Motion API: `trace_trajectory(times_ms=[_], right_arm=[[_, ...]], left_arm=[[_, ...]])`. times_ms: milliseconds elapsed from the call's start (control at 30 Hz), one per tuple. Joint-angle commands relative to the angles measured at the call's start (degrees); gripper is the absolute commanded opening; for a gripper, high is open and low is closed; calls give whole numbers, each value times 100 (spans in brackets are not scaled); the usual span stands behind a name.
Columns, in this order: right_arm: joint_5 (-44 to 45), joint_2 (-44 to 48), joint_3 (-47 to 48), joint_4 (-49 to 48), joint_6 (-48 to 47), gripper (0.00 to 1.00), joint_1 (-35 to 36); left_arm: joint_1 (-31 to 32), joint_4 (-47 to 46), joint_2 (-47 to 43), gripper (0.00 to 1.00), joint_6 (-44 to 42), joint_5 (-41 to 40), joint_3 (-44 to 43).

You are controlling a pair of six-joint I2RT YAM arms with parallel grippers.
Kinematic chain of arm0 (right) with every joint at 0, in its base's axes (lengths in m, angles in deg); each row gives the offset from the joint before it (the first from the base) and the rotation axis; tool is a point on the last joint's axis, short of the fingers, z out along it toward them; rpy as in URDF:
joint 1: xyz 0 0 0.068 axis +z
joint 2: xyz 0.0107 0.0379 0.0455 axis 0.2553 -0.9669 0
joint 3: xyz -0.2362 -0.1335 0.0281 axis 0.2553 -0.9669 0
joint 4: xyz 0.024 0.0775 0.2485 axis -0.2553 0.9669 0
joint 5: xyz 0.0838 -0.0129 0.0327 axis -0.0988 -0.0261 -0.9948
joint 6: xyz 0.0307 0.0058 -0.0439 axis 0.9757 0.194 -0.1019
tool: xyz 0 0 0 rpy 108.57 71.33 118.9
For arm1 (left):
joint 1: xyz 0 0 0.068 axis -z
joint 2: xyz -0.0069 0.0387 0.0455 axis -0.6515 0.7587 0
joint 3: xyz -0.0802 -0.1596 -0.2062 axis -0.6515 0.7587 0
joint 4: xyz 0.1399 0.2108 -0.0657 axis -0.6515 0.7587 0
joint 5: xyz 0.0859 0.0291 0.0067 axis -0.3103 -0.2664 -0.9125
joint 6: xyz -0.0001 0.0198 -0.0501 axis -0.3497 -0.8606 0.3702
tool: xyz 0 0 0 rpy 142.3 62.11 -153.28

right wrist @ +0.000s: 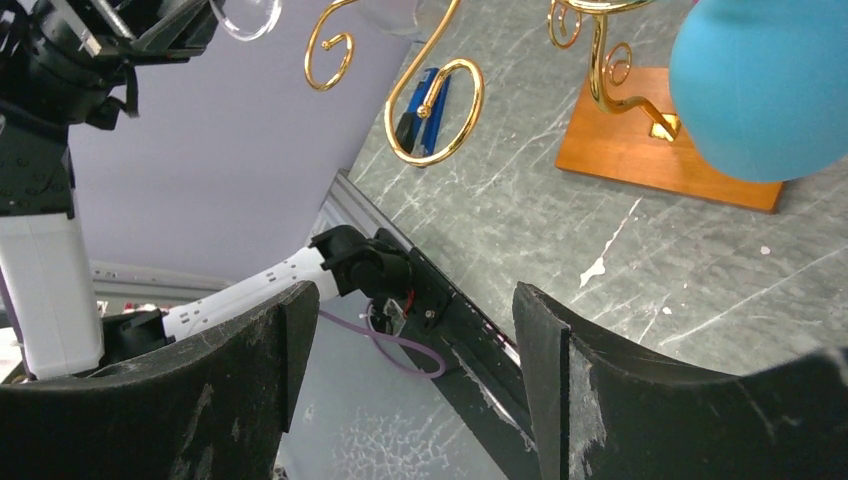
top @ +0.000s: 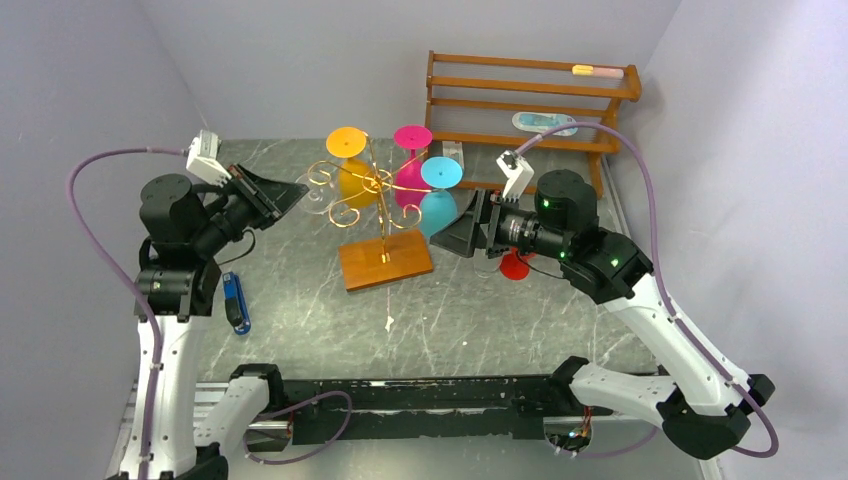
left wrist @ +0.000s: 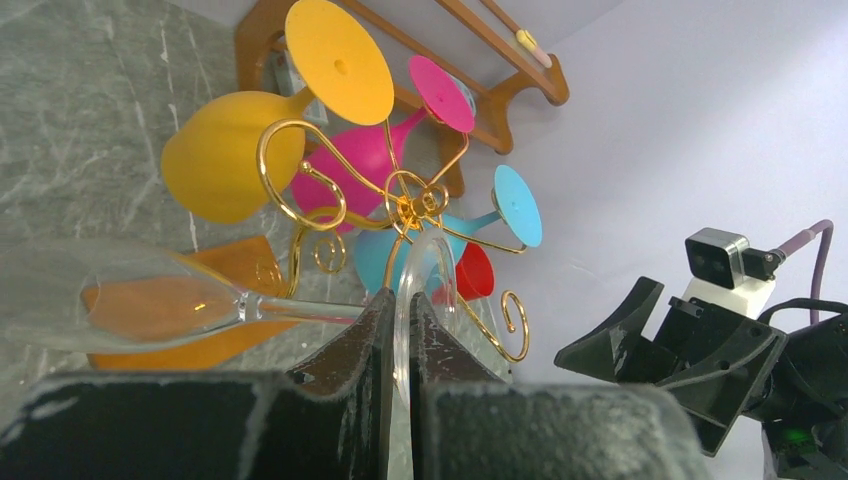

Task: Take the wine glass off the wine glass rack
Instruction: Pick up the wine glass from the wine rack, then place the wine glass at the center of the board.

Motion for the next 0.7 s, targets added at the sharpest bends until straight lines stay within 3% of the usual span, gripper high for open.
trace_trajectory(times_ms=[0, 267, 433, 667], right_arm=[[46, 83, 114, 107, 80, 75, 31], [260, 616, -340, -255, 239, 75, 31], [501, 1212, -910, -724, 473, 75, 31], [521, 1942, -1755, -1563, 902, 76, 33]], left_arm=[[-53, 357, -364, 5, -119, -392, -30], [-53, 618, -1114, 5, -145, -293, 174], [-53, 747, -1455, 5, -427, 465, 428], [-58, 1642, -2060, 5, -1632, 1532, 967]])
